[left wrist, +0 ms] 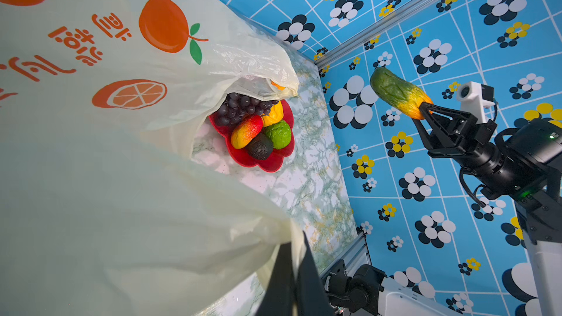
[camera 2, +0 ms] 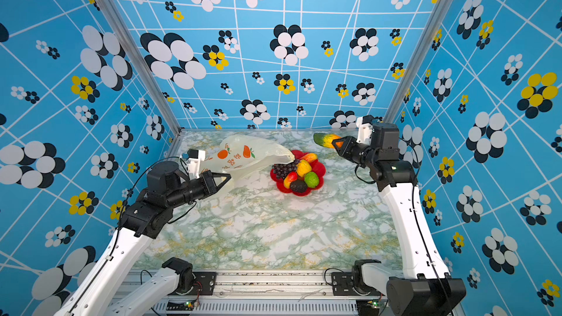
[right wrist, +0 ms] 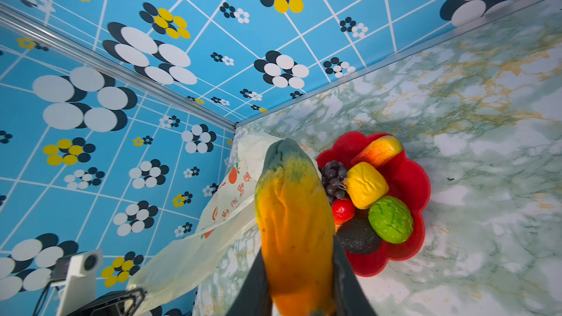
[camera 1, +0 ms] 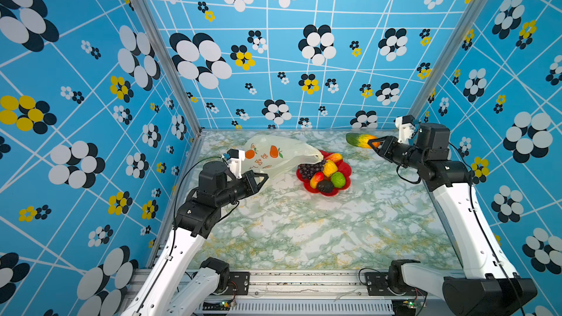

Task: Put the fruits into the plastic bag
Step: 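Lift the long fruit with the right gripper and carry it toward the bag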

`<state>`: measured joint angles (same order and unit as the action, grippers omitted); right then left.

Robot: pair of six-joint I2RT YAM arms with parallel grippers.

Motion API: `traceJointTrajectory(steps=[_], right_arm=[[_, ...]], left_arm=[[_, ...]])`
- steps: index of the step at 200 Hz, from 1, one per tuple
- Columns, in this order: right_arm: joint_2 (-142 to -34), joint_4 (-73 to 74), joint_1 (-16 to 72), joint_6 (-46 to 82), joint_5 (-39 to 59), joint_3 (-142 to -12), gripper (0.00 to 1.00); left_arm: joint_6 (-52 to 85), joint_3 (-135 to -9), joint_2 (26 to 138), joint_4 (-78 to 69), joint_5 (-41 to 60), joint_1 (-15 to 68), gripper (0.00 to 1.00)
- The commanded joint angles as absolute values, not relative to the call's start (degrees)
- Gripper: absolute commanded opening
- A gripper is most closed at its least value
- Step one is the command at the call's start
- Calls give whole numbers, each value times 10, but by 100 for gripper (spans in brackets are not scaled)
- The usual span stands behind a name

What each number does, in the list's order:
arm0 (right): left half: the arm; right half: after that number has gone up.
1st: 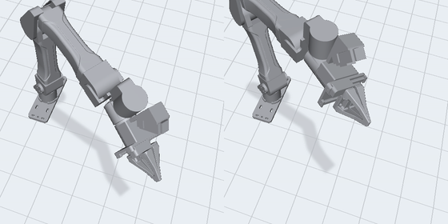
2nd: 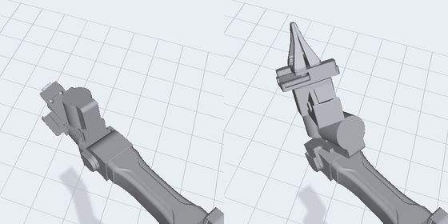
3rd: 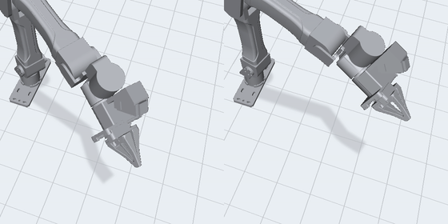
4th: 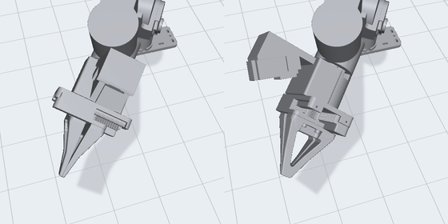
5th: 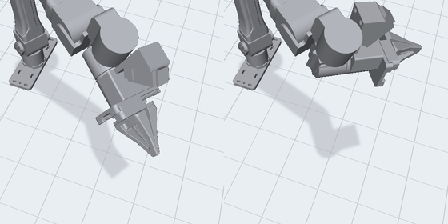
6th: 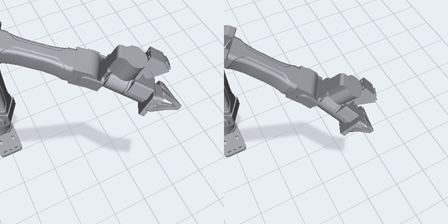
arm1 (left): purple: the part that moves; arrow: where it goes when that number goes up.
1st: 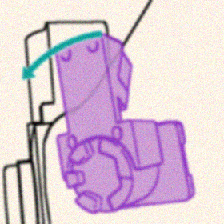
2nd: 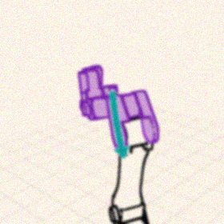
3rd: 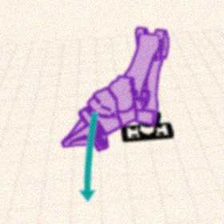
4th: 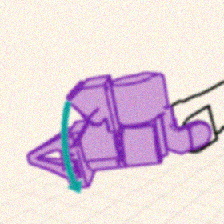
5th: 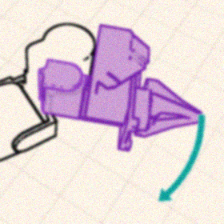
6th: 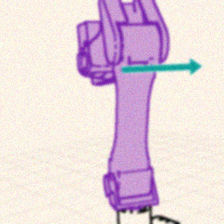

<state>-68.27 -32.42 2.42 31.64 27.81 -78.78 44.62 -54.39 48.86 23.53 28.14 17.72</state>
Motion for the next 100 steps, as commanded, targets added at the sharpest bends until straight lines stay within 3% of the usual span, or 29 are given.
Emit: traceJointTrajectory(steps=[1, 44, 100], right_arm=[[-667, -290, 24, 363, 335, -797, 10], [-664, -258, 61, 394, 359, -792, 9], [-722, -228, 194, 401, 332, -764, 6]], left_arm=[[454, -537, 495, 216, 293, 183, 0], [457, -534, 503, 209, 293, 188, 0], [465, -536, 527, 187, 293, 196, 0]])
